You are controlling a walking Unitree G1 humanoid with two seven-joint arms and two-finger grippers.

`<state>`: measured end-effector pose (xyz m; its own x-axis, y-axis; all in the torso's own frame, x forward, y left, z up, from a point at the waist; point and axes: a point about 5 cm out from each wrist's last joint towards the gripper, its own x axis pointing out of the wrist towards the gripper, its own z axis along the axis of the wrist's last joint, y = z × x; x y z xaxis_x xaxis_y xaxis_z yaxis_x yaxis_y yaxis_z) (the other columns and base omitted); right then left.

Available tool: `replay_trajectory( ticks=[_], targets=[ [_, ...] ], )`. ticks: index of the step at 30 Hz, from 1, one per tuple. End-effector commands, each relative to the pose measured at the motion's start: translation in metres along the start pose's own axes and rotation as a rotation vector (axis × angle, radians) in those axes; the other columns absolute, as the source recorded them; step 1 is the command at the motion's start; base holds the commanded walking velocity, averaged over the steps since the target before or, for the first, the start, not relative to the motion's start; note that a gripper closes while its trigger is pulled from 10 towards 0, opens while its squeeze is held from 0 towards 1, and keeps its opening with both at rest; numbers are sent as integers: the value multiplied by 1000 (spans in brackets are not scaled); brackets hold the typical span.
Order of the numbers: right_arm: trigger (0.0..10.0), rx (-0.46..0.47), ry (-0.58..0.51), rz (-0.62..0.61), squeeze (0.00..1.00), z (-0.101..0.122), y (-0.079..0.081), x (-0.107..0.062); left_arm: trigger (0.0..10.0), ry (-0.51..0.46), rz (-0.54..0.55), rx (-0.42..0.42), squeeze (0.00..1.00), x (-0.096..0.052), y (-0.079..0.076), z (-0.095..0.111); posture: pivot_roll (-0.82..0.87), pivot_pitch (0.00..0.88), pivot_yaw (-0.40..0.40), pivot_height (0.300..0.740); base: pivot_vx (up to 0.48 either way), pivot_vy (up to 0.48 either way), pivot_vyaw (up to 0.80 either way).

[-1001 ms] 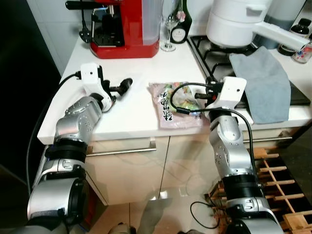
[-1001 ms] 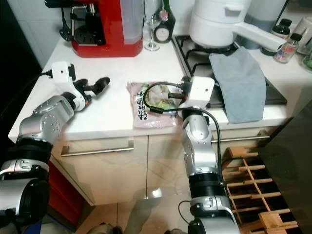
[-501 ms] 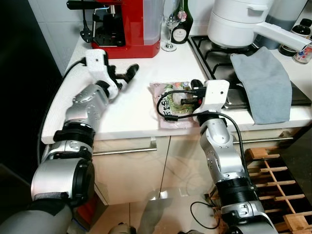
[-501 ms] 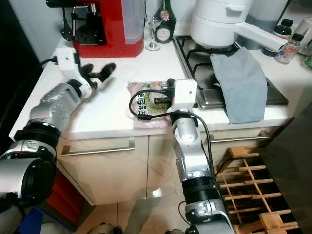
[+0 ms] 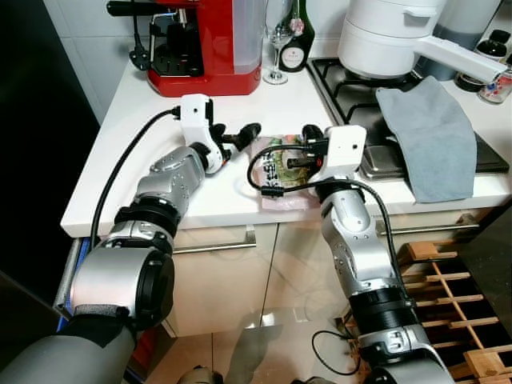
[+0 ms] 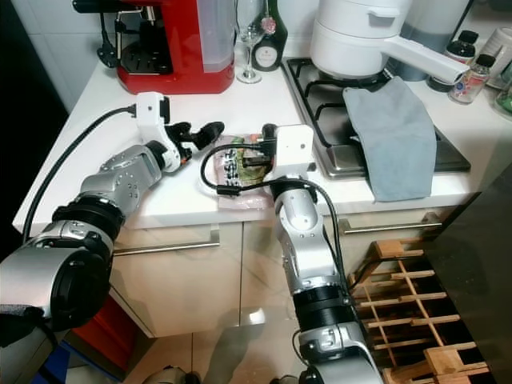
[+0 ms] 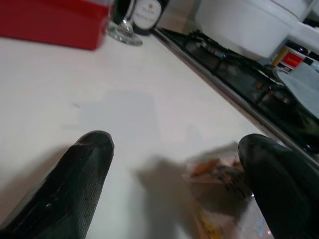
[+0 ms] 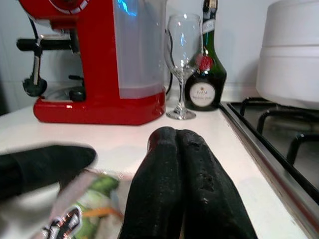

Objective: Restocking fridge

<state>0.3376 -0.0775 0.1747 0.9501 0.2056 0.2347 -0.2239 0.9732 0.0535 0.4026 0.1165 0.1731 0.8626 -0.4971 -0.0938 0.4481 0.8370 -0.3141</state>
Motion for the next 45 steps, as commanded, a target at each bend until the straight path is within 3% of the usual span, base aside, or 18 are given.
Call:
replay_trajectory(
  ticks=[1, 6, 13, 14, 22, 24, 25, 30, 31, 35, 40, 42, 45],
  targets=[
    [10000, -5, -18, 14, 0, 4, 4, 2, 10000, -9, -38, -11, 0, 3, -5, 4, -44, 0, 18, 740, 0, 0, 0],
    [10000, -4, -9, 16, 0, 2, 4, 1, 10000, -15, -79, -45, 0, 5, -12, 6, -40, 0, 15, 740, 0, 0, 0],
    [10000, 26, -2, -1, 0, 4, 0, 4, 10000, 52, -64, -46, 0, 8, -17, -5, -44, 0, 12, 740, 0, 0, 0],
    [10000, 30, -8, 1, 0, 6, -1, 4, 10000, 57, -102, -62, 0, 12, -26, -8, -43, 0, 9, 740, 0, 0, 0],
    [10000, 26, -7, 4, 0, 6, -2, 1, 10000, 93, -144, -41, 0, 14, -36, -17, -44, 0, 6, 740, 0, 0, 0],
    [10000, 26, -4, 4, 0, 6, -3, 1, 10000, 127, -130, -31, 0, 14, -36, -25, -44, 0, 4, 740, 0, 0, 0],
    [10000, 28, 0, 5, 0, 5, -2, 0, 10000, 197, -117, -21, 0, 11, -35, -42, -40, 0, 2, 740, 0, 0, 0],
    [10000, 30, 3, 6, 0, 5, -2, 0, 10000, 236, -97, -1, 0, 9, -33, -52, -38, 0, 1, 740, 0, 0, 0],
    [10000, 31, 5, 6, 0, 5, -2, 0, 0, 245, -81, 15, 0, 7, -30, -56, -38, 0, -1, 740, 0, 0, 0],
    [10000, 34, 9, 6, 0, 4, -3, 0, 0, 263, -70, 44, 0, 2, -24, -66, -38, 0, -1, 740, 0, 0, 0],
    [10000, 41, 15, 3, 0, 4, -3, 0, 0, 258, -62, 36, 0, 1, -23, -67, -36, 0, -5, 740, 0, 0, 0],
    [10000, 65, 23, -9, 0, 2, -5, 0, 0, 257, -49, 87, 0, 0, -20, -66, -34, 0, -6, 740, 0, 0, 0],
    [10000, 62, 24, -22, 0, 2, -8, -1, 0, 236, -51, 82, 0, 0, -18, -63, -34, 0, -6, 740, 0, 0, 0]
  ],
)
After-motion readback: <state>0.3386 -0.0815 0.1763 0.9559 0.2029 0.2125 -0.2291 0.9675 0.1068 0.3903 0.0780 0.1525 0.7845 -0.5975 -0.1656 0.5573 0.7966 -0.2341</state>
